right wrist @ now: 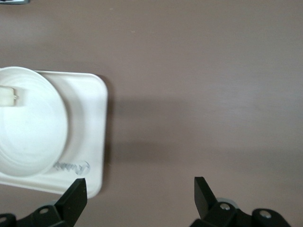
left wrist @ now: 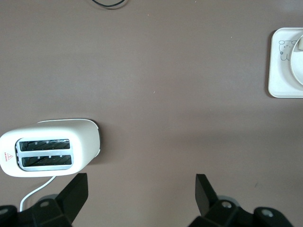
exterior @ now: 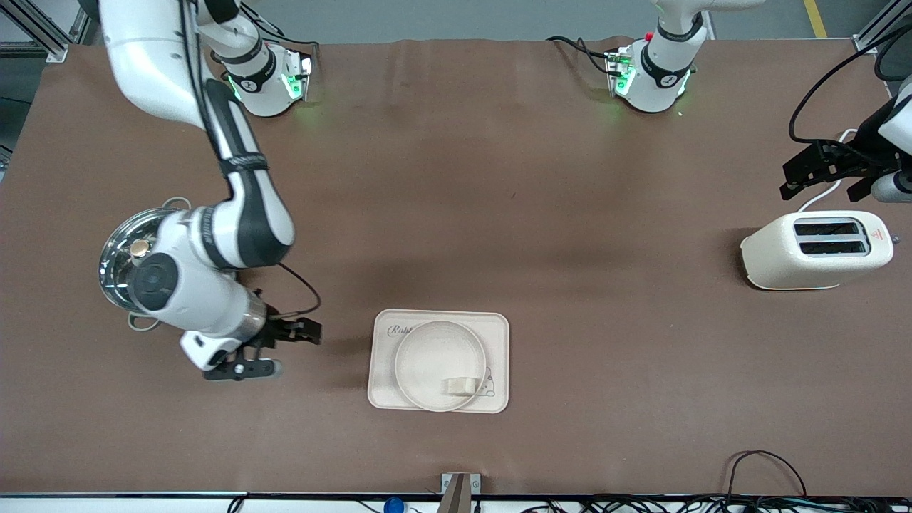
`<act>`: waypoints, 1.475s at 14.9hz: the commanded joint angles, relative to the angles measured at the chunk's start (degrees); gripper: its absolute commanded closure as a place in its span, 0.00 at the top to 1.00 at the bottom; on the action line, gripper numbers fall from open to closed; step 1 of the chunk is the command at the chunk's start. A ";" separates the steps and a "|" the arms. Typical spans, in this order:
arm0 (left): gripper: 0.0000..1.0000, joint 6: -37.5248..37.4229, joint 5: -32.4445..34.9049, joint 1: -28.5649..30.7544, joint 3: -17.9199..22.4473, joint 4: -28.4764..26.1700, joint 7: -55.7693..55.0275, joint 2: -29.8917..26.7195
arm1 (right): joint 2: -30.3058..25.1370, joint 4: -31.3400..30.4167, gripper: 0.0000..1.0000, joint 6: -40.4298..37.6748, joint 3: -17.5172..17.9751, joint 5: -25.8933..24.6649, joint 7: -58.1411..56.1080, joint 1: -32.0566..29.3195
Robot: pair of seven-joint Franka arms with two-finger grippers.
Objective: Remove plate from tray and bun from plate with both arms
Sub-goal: 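Lower the right gripper and grasp the plate rim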
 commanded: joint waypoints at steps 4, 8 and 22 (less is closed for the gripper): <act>1.00 -1.01 -0.10 0.52 -0.35 0.95 0.31 0.26 | 14.85 16.91 0.86 0.28 4.89 11.00 7.98 -2.21; 1.00 -1.10 -0.19 0.61 -0.35 0.95 0.31 0.26 | 18.91 19.84 0.61 4.83 8.66 11.45 10.88 -2.38; 1.00 -1.10 -0.19 0.17 -0.17 0.86 -0.40 0.43 | 22.26 19.40 0.44 7.84 9.55 11.45 8.08 -0.71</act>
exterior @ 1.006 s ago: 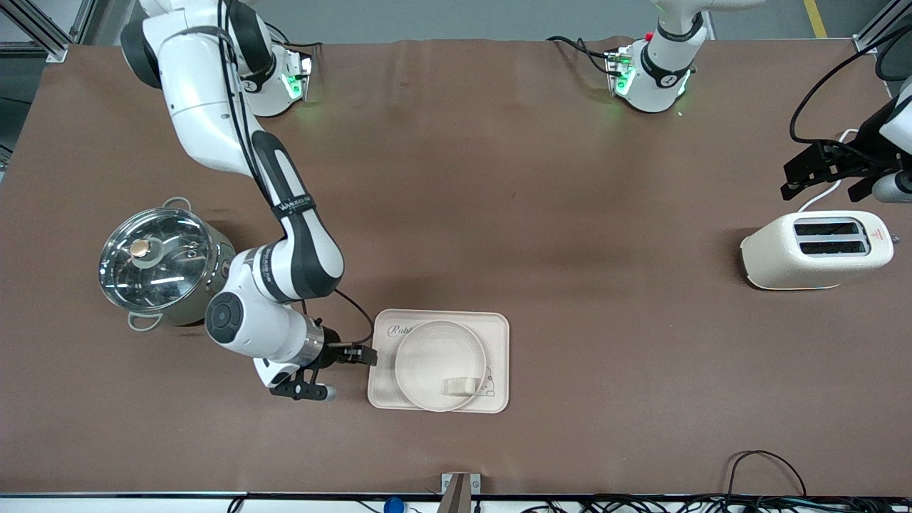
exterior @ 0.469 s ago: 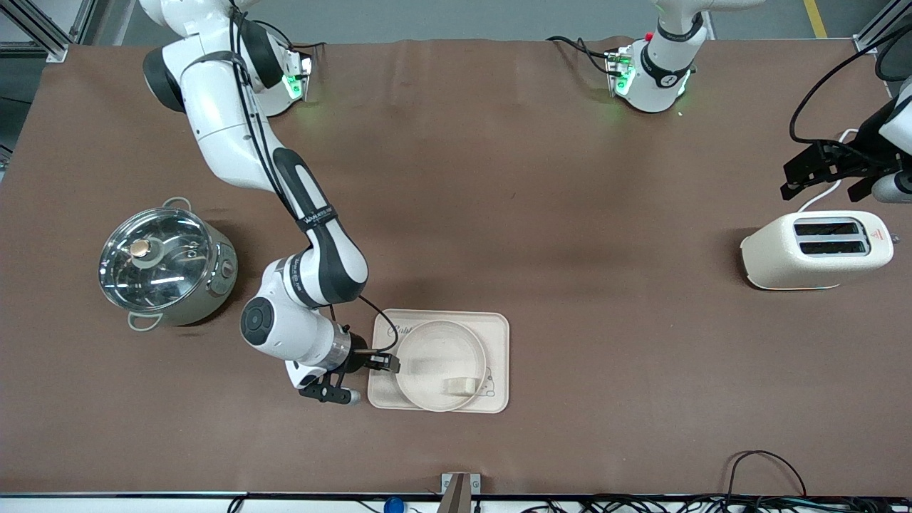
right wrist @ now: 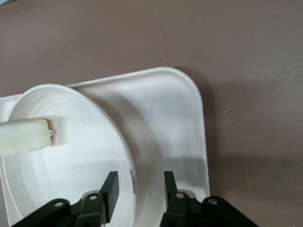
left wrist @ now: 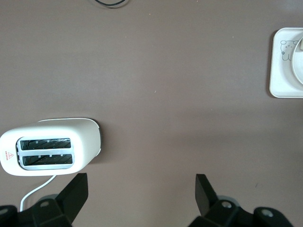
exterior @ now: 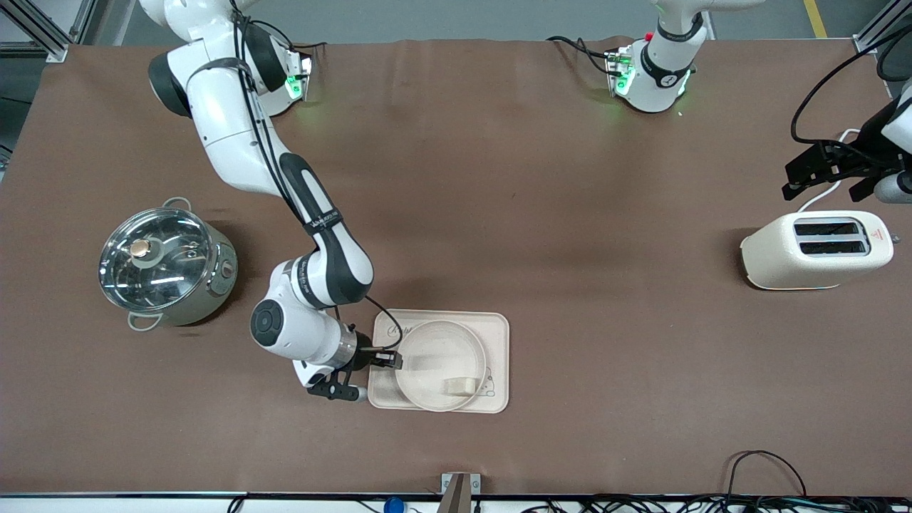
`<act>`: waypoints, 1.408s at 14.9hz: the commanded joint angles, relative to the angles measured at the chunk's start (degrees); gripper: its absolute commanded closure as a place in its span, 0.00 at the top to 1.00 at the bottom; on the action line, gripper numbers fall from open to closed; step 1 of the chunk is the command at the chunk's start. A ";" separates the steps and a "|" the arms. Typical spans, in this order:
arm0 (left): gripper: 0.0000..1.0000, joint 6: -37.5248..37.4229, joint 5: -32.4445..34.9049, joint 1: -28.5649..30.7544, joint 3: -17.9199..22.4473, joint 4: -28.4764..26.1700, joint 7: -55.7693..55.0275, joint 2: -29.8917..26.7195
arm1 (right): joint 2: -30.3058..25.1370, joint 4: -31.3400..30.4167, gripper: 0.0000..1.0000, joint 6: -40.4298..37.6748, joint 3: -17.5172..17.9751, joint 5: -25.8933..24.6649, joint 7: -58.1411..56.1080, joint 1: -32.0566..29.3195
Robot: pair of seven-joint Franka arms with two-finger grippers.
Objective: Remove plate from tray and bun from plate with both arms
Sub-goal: 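Lift the plate with the bun off the tray with the right gripper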
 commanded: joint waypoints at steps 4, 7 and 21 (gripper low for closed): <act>1.00 -0.98 -0.10 0.40 -0.19 1.04 0.57 0.91 | 1.04 1.03 0.29 0.08 0.49 0.79 -1.26 0.87; 1.00 -0.98 -0.01 0.48 -0.19 1.13 0.57 0.91 | 0.96 1.03 0.13 -0.09 0.40 0.70 -1.43 0.96; 1.00 -0.98 -0.45 0.40 -0.19 1.13 0.48 0.91 | -10.72 -1.67 0.01 -20.30 0.14 -0.18 -0.91 1.57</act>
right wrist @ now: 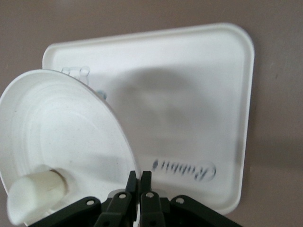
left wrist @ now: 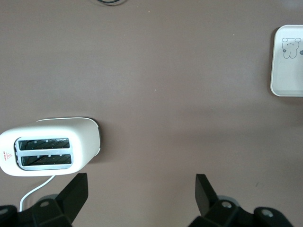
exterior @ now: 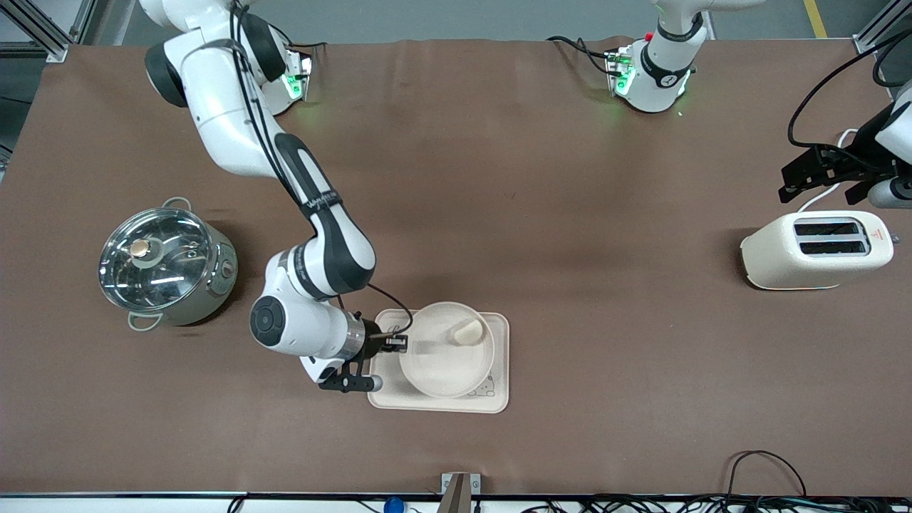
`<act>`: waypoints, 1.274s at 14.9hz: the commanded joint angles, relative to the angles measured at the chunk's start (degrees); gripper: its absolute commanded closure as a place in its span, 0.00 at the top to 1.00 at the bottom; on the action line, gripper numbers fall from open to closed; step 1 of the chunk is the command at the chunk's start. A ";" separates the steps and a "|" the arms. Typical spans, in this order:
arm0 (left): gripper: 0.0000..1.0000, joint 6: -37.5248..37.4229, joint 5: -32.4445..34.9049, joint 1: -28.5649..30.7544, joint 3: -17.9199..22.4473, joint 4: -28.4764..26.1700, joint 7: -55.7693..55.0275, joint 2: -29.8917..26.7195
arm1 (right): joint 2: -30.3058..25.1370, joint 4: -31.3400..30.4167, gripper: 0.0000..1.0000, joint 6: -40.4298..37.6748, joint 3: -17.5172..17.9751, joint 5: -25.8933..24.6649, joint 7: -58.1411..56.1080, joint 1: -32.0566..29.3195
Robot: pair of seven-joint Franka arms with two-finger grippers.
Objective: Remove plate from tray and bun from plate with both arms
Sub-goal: 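Lift the plate with the bun off the tray with the right gripper, then carry the plate toward the arm bases and lower it onto the table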
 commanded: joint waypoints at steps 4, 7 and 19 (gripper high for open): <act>1.00 -0.93 -0.19 0.49 -0.19 1.08 0.48 0.39 | -17.79 -23.95 0.00 1.56 0.08 -0.84 -0.45 5.35; 1.00 -0.93 -0.28 0.58 -0.19 0.99 0.57 0.31 | -25.98 -38.63 0.00 8.85 0.25 -0.84 -0.54 8.95; 1.00 -0.93 -0.01 -0.03 -0.19 1.08 0.05 0.31 | -28.73 -58.37 0.00 32.25 1.39 1.87 -0.37 16.08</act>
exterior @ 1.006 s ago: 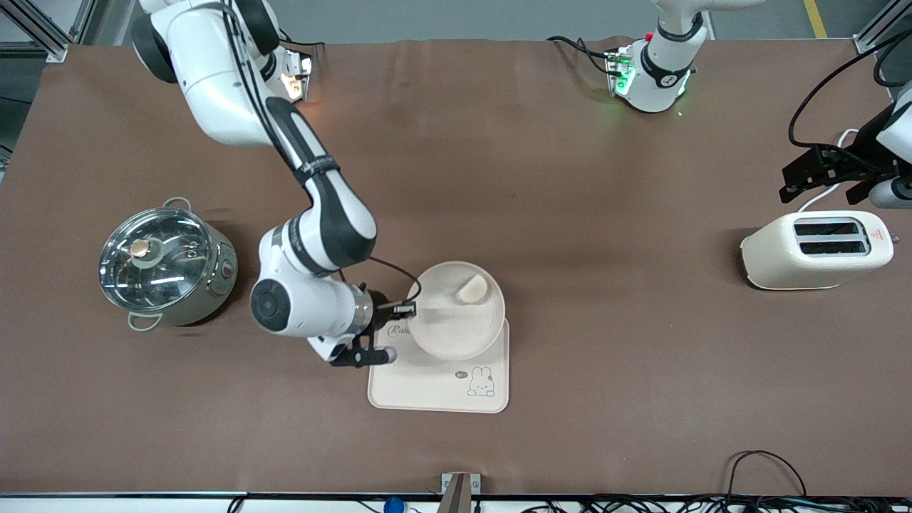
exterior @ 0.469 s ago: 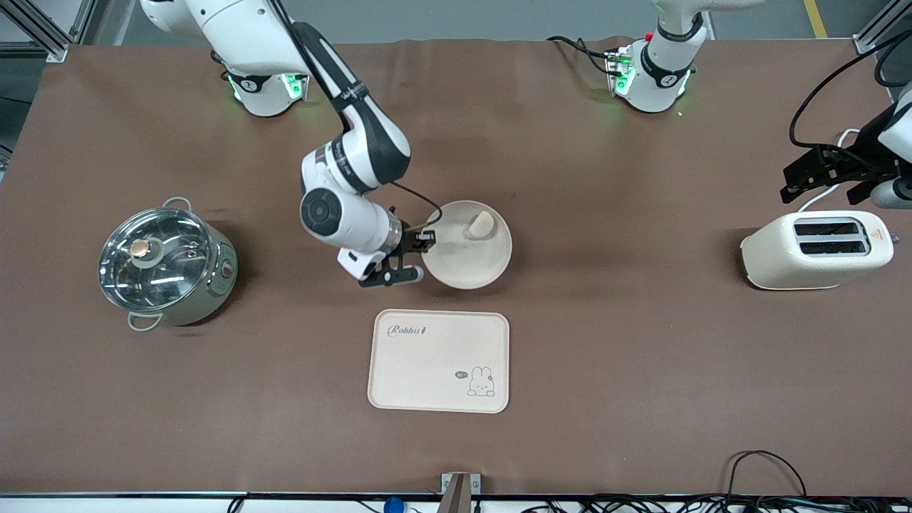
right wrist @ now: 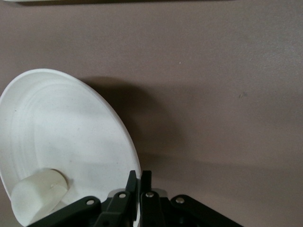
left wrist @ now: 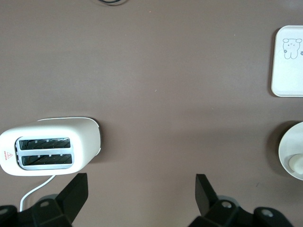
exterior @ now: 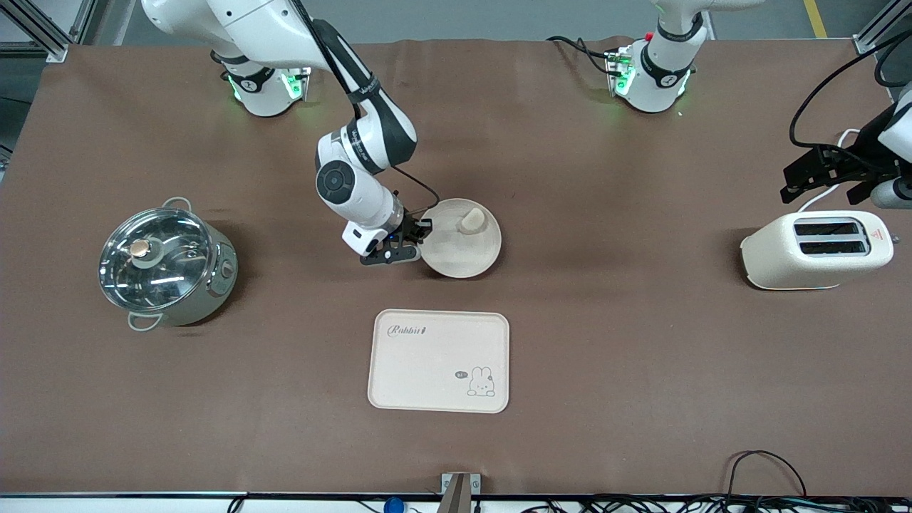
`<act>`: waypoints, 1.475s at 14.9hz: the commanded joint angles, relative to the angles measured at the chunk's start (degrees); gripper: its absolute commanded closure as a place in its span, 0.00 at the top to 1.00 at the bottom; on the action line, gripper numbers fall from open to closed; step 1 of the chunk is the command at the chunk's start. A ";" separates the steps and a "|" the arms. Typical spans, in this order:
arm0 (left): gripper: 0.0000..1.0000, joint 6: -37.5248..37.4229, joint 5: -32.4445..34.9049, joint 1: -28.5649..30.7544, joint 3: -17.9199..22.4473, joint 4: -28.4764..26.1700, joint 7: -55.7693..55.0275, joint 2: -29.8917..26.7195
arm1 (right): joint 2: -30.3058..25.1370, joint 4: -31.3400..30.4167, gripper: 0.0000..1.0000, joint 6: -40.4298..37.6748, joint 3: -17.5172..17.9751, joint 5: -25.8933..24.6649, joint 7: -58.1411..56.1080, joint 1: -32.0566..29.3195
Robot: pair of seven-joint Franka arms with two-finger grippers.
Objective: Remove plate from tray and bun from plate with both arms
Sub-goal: 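Carry the plate toward the arm bases and lower it onto the table, then open the right gripper and withdraw while the left gripper reaches the plate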
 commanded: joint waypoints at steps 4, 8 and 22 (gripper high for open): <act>1.00 -2.50 -0.63 -0.29 -1.34 0.35 -0.41 0.20 | 1.61 -0.39 0.02 3.58 0.88 2.45 -0.19 -0.35; 1.00 -3.22 -2.55 -0.29 -1.61 -0.26 -0.58 0.55 | 1.53 1.46 0.70 2.35 0.79 2.28 -0.01 -0.88; 1.00 24.25 1.49 -19.34 -14.01 -3.51 -36.16 24.09 | -10.34 23.94 1.00 -40.69 -27.66 -12.66 -0.36 -0.79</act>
